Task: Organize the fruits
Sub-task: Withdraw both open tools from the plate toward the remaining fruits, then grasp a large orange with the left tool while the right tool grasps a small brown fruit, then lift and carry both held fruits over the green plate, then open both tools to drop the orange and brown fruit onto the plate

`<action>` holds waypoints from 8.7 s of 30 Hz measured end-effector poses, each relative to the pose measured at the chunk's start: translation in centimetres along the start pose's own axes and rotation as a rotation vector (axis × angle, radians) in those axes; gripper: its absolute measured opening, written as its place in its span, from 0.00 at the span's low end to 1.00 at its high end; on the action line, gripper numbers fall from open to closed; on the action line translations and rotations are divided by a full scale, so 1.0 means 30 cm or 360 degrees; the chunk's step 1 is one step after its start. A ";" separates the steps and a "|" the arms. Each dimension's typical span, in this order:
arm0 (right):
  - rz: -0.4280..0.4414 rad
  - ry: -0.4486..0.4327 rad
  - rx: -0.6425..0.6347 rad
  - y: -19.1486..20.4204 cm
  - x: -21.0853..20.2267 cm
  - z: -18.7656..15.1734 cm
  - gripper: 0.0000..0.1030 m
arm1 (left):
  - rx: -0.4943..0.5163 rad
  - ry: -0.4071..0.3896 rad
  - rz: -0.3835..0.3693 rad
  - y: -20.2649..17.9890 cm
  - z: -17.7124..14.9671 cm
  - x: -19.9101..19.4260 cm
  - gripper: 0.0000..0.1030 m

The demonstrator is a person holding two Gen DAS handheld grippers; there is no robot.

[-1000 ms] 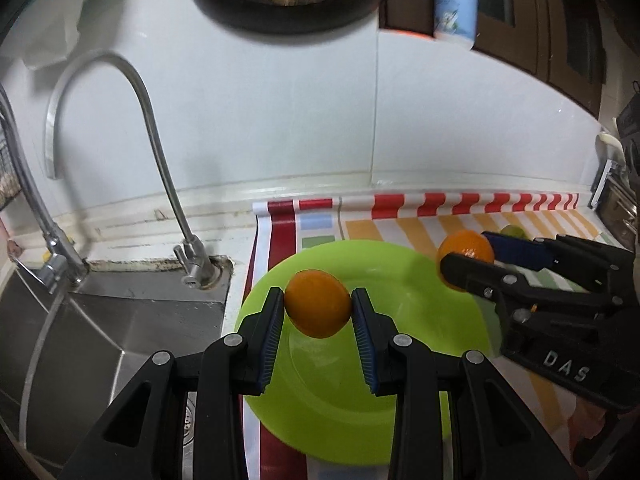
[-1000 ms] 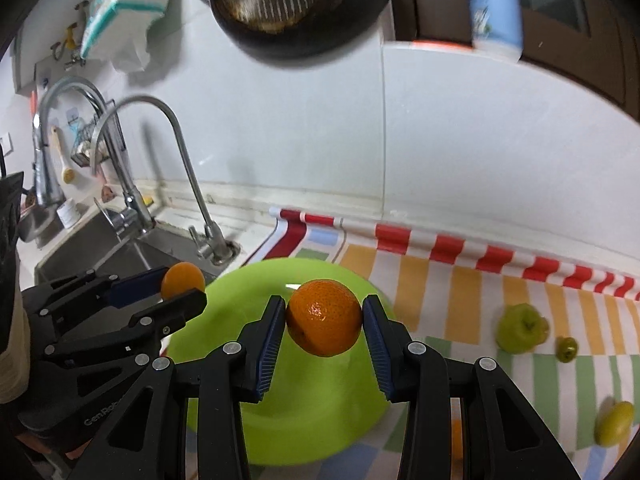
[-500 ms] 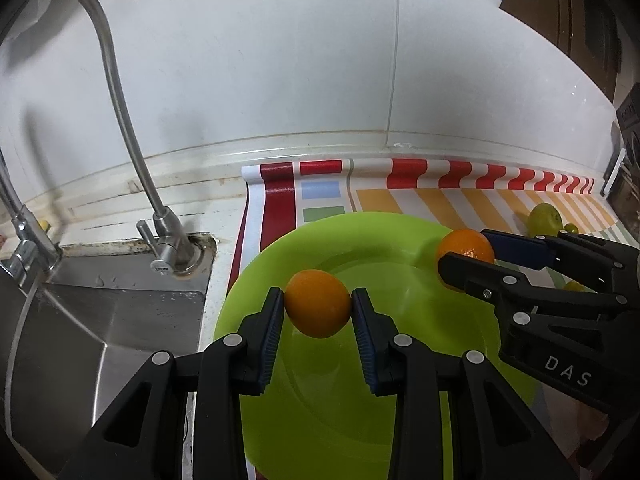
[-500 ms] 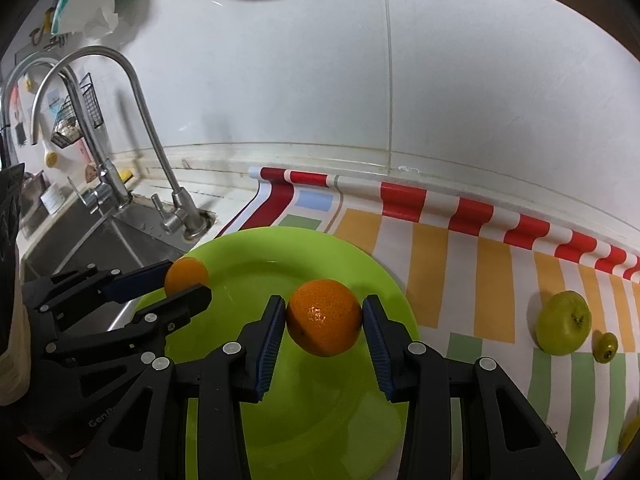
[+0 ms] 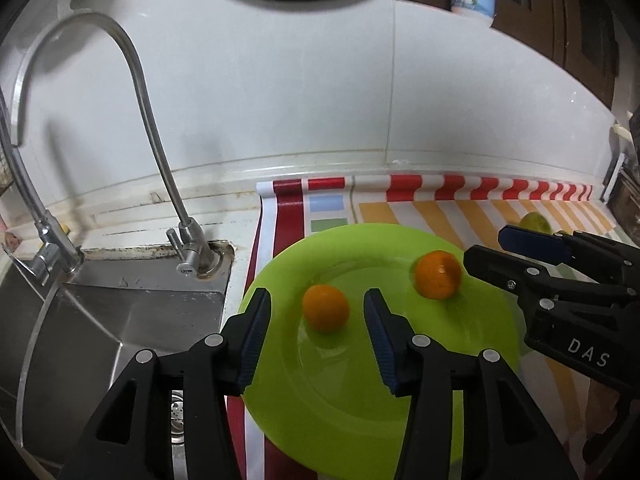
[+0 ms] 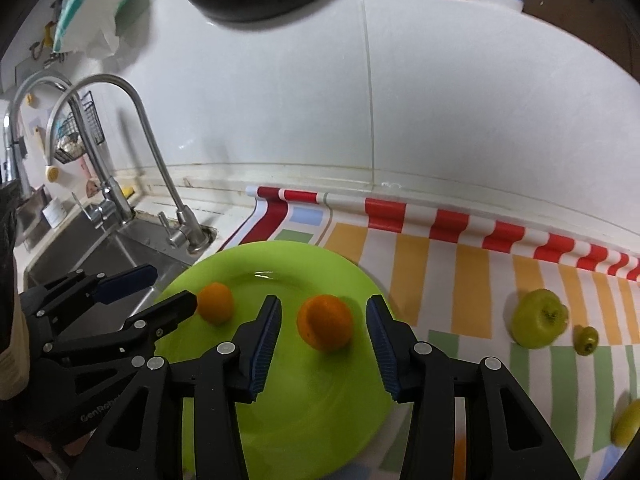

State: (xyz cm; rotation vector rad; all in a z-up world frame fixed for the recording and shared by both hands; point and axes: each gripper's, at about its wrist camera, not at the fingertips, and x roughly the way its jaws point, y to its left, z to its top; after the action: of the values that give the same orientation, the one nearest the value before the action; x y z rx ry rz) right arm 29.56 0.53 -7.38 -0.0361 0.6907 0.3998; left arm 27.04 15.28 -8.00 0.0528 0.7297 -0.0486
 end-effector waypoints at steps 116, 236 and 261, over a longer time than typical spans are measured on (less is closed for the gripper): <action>-0.0253 0.0141 0.0294 -0.531 -0.356 -0.453 0.27 | 0.0251 0.0217 -0.0614 -0.744 -0.122 0.029 0.42; 0.0079 -0.0085 -0.0154 0.089 -0.151 -0.075 0.27 | 0.0018 -0.0048 -0.0051 -0.011 -0.051 -0.122 0.41; 0.0017 -0.0040 -0.0104 0.051 -0.085 -0.074 0.41 | 0.0036 -0.0068 -0.0010 -0.018 -0.033 -0.095 0.52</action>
State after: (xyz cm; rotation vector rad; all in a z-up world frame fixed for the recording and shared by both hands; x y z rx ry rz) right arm 25.87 0.68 -7.35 -0.0892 0.6531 0.4325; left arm 24.23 14.88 -6.85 0.0708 0.6870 -0.0639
